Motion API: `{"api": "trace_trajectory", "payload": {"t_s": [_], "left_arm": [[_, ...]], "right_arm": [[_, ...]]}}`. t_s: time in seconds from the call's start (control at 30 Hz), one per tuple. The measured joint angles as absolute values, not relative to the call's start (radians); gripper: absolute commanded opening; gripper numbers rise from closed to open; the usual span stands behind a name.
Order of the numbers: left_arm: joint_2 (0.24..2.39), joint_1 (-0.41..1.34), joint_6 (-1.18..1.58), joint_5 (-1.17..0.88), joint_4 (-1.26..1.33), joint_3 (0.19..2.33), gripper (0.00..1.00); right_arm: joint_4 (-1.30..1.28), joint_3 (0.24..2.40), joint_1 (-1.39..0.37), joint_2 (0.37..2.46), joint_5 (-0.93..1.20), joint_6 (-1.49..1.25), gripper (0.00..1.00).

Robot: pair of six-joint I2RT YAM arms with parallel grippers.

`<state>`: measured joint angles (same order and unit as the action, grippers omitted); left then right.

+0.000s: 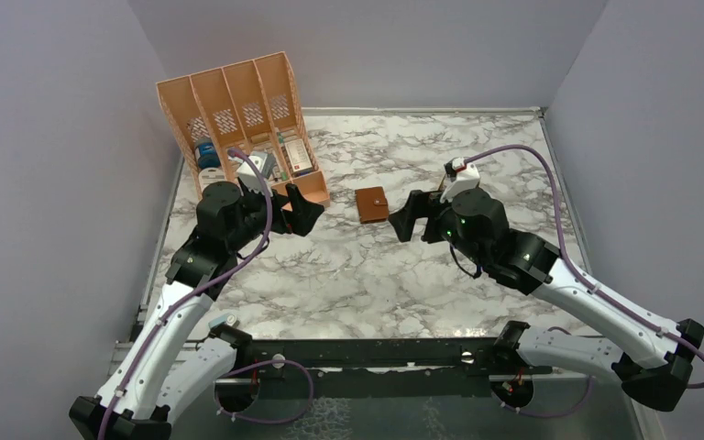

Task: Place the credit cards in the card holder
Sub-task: Move the card holder to the center of the board.

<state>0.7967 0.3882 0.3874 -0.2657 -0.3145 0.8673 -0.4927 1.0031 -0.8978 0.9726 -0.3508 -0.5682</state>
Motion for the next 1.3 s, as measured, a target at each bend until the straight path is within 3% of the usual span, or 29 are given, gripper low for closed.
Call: {"api": "trace_trajectory", "payload": {"t_s": [0.43,0.53,0.7,0.8,1.3], "left_arm": [[0.795,0.388,0.393,-0.265,-0.285,0.794,0.99],[0.801,0.388,0.397,-0.263,-0.285,0.765,0.99],[0.804,0.388,0.408,-0.234,-0.293,0.744,0.99],[0.804,0.388,0.410,-0.210,-0.295,0.744,0.99],[0.644,0.388,0.347,-0.140,-0.307,0.722,0.99]], "right_arm": [[-0.448,0.969,-0.898,1.056,-0.369,-0.567,0.94],[-0.450,0.976,-0.897,1.162,-0.400,-0.561,0.86],[-0.429,0.981,-0.897,1.318,-0.424,-0.527,0.60],[-0.395,1.001,-0.898,1.405,-0.429,-0.502,0.52],[-0.305,1.375,-0.785,1.863,-0.348,-0.387,0.53]]}}
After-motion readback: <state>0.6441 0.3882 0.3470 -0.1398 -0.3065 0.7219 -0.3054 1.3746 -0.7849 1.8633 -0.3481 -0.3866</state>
